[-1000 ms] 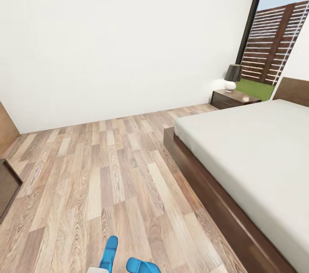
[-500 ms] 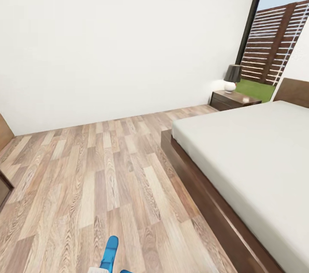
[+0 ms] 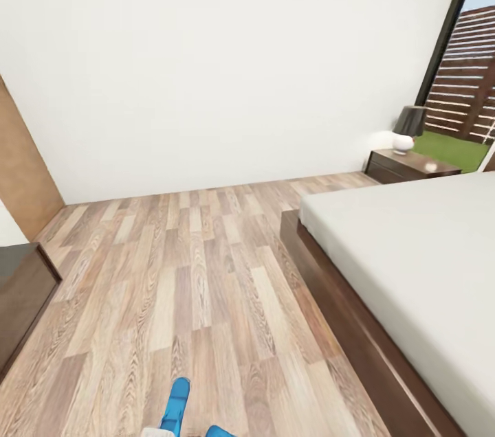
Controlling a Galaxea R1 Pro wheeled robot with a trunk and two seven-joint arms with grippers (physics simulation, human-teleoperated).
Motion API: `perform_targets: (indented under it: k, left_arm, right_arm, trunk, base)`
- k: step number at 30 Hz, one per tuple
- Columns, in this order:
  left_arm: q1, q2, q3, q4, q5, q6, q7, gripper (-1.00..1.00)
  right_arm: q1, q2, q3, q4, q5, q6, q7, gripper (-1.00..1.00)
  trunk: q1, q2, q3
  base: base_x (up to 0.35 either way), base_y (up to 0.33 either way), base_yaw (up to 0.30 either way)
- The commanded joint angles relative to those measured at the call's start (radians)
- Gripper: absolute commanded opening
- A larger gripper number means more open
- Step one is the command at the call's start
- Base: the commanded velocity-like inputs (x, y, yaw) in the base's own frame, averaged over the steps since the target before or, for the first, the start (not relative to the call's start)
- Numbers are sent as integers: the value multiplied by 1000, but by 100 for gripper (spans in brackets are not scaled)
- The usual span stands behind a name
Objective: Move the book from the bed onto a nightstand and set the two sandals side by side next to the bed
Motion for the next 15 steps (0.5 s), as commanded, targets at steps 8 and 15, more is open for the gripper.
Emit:
perform_targets:
  k: [8, 15]
  left_arm:
    - [-1, 0, 1, 1, 0, -4, -4, -100]
    - [-1, 0, 1, 1, 0, -2, -4, -100]
  right_arm:
    - [0, 0, -1, 0, -8, 11, 4, 100]
    - [0, 0, -1, 0, -8, 11, 4, 100]
  trunk:
    - [0, 0, -1]
    - [0, 0, -1]
  base:
    - [0, 0, 281]
    - [0, 0, 282]
